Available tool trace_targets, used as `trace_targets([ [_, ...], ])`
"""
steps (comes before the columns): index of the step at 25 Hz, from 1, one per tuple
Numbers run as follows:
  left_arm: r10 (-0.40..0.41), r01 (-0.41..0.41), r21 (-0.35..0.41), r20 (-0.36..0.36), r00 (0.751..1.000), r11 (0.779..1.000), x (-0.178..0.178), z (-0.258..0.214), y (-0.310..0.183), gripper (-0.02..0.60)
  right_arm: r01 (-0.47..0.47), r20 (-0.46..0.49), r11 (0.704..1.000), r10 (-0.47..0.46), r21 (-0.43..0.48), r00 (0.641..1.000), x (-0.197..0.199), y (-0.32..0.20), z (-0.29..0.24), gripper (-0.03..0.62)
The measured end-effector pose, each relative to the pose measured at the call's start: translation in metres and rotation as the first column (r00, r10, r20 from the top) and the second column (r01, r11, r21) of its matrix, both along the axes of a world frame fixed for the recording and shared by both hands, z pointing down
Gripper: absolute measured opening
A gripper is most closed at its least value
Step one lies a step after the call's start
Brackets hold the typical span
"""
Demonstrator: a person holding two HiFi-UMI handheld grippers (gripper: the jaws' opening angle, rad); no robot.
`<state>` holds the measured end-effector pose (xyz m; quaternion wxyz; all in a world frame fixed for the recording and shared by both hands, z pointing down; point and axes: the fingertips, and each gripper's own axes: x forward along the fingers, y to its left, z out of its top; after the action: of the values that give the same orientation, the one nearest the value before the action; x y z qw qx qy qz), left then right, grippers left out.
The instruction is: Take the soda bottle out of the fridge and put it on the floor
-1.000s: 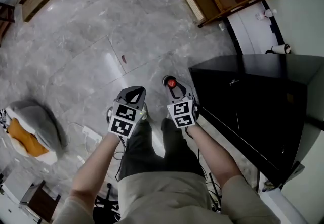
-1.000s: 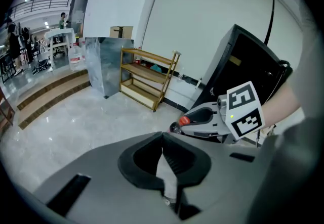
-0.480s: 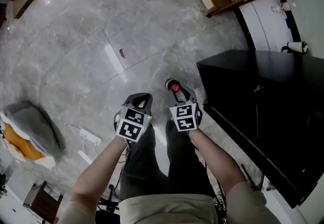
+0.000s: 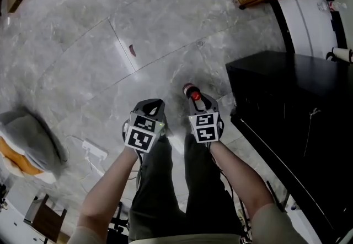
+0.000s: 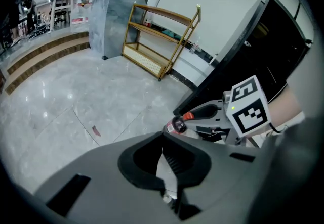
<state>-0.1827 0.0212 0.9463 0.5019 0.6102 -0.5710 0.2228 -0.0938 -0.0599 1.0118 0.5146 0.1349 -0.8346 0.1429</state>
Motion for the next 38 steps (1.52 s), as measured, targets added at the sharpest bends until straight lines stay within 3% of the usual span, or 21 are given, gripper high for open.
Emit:
trace_targets([
  [6,0.044,-0.044,-0.032,-0.004,0.999,0.999,0.011,0.064,0.012,0.006,-0.021,-0.065,1.0,0.02,-0.022,0.998,0.014,0.004,0.07,0.112],
  [17,0.012,-0.016,-0.121,-0.038,0.999,0.993,0.018,0.155,0.033,0.006,0.016,-0.152,0.998,-0.026,-0.069,0.988,0.034,0.02,0.174,0.114],
  [21,0.09,-0.093,-0.131,-0.028,0.996,0.987,0.027,0.176,0.032,0.006,0.001,-0.17,0.996,-0.016,-0.087,0.985,0.038,0.024,0.202,0.114],
  [24,0.142,-0.145,-0.13,-0.034,0.989,0.981,0.035,0.189,0.029,0.006,-0.035,-0.191,0.995,0.016,-0.098,0.982,0.043,0.026,0.216,0.114],
  [32,0.13,-0.139,-0.145,-0.068,0.989,0.98,0.046,0.196,0.029,0.006,-0.007,-0.142,0.997,-0.004,-0.078,0.99,0.037,0.02,0.22,0.118],
  [38,0.227,-0.232,-0.141,-0.051,0.973,0.963,0.059,0.185,0.027,0.006,0.024,-0.164,0.993,-0.043,-0.119,0.985,0.044,0.023,0.216,0.13],
])
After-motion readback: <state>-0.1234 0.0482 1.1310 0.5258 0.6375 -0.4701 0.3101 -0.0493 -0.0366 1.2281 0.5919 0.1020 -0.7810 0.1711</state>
